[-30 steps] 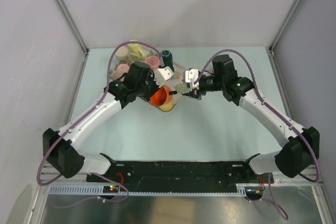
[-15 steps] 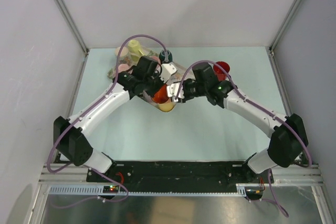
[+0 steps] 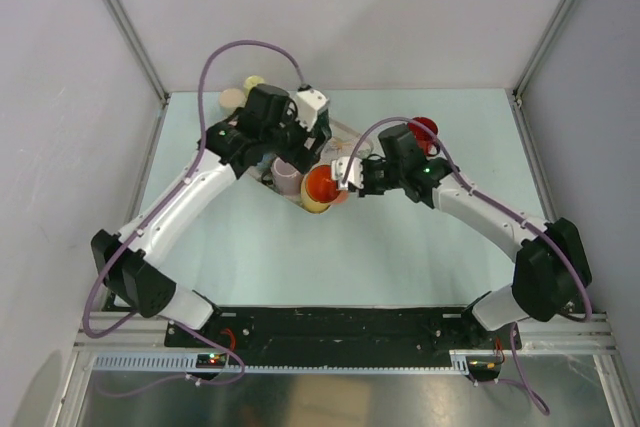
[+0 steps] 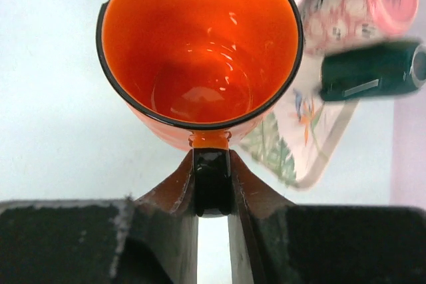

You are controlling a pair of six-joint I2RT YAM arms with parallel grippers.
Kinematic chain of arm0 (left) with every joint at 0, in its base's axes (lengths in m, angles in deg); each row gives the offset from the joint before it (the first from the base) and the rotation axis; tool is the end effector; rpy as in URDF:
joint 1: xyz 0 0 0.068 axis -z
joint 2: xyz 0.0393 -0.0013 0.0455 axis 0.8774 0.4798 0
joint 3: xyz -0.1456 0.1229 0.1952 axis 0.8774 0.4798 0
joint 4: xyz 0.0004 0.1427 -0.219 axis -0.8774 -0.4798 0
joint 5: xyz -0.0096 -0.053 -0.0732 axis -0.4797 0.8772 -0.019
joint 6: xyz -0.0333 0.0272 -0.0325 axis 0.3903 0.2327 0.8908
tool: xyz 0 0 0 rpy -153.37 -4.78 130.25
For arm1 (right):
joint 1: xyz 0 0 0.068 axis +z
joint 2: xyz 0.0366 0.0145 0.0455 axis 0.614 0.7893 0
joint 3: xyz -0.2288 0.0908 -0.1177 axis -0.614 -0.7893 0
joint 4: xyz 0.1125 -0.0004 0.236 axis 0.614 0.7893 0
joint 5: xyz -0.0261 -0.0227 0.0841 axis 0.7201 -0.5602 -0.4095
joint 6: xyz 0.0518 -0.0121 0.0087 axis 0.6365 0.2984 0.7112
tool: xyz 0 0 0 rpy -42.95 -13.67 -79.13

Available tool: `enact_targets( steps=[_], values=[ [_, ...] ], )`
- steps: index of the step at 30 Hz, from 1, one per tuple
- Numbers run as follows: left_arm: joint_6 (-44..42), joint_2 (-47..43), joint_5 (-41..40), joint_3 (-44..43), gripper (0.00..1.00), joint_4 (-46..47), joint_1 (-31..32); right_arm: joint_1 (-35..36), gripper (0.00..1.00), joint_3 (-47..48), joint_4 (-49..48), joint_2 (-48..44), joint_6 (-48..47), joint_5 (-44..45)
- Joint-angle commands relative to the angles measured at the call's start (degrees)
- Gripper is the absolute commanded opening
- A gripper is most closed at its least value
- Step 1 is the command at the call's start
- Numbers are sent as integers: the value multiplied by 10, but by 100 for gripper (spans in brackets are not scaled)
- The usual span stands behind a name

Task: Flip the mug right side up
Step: Place the cup at the center of the board.

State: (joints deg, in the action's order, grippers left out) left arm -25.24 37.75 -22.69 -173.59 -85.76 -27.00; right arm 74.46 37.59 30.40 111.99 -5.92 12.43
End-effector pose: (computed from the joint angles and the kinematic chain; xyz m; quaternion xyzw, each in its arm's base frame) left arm 0.2682 -0.1863 0.3780 0.3714 0.8214 -0.1159 0.4171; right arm 0.2580 0.2110 0.2878 -0.7266 0.5039 0.1116 0.4536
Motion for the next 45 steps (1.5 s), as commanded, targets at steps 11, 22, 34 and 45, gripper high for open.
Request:
enact_targets(
  steps=[11,22,34,45],
  values=[
    [73,8,65,-46,90,7,-89,-261,0,-36,-70,-116,300,-69],
    [29,28,52,-63,90,7,-101,-470,0,25,-239,29,424,-8],
    [4,45,10,-68,90,7,-112,-499,0,177,-234,230,416,11],
    [15,40,18,-49,90,7,-116,-474,0,208,-169,290,351,18]
  ],
)
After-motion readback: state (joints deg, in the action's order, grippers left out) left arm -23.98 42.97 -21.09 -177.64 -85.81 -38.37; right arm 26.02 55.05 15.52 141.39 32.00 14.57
